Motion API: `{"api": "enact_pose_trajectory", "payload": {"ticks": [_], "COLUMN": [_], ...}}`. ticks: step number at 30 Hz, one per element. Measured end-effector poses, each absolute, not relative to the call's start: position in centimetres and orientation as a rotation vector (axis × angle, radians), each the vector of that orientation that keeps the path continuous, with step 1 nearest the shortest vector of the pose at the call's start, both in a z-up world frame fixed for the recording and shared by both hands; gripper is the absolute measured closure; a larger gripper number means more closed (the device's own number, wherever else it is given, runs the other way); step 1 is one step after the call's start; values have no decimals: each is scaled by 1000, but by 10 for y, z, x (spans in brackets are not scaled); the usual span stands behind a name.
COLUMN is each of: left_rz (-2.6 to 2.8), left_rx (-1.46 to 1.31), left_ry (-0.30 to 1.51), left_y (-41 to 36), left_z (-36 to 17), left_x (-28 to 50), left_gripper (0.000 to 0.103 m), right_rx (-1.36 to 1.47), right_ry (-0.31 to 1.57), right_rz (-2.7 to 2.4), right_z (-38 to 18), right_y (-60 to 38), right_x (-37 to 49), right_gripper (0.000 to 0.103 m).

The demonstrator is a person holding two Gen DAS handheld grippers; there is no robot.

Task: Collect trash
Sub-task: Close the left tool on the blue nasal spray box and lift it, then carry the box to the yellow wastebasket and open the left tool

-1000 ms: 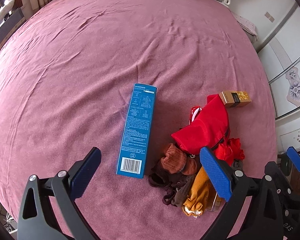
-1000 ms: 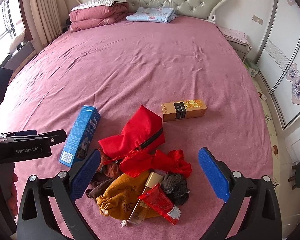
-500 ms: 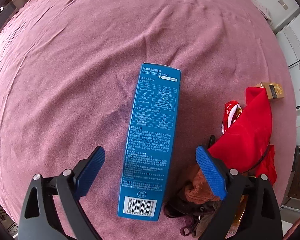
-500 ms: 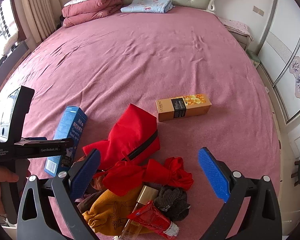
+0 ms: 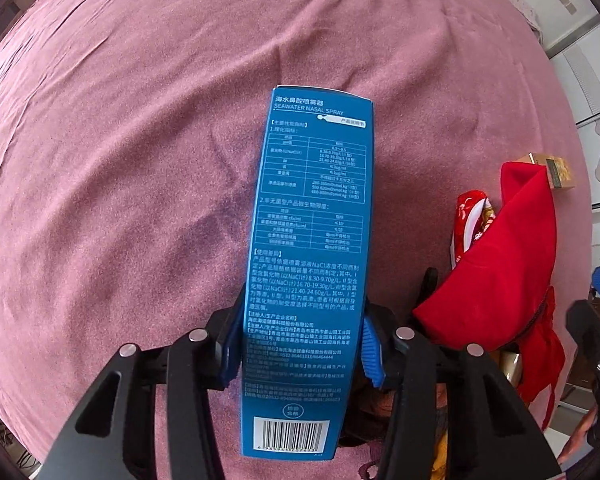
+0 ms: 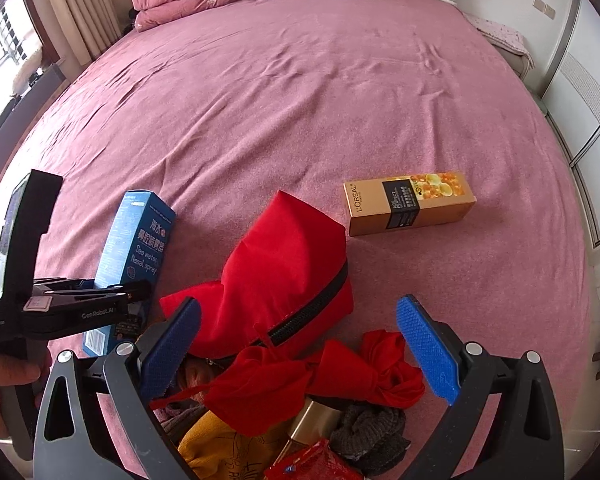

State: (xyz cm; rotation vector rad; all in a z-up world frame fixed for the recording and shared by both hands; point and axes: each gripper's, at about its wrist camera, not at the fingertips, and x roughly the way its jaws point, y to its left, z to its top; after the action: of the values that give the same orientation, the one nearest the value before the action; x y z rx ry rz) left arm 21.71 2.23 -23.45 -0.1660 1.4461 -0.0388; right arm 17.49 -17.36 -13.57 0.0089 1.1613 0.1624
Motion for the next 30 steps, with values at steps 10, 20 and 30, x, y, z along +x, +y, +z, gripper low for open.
{"api": "enact_pose_trajectory", "payload": {"ticks": [10,20,30], "left_rz": [-80,-103,-207], "left_rx": [-246,-288,-258], "left_ry": [1363,1318,1238], "left_y": [35,29,-16], "left_z": [-198,-165,-90], "left_x": [199,177,128], "left_gripper": [56,56,56], "right_rx": [162,212,394], "right_ry": [1389,1244,1090], "right_rz": [206,265,309], "right_z": [-179,-129,-38], "right_y": [-175,-187,-239], "right_x": [220,182,119], "right_gripper": [37,82,83]}}
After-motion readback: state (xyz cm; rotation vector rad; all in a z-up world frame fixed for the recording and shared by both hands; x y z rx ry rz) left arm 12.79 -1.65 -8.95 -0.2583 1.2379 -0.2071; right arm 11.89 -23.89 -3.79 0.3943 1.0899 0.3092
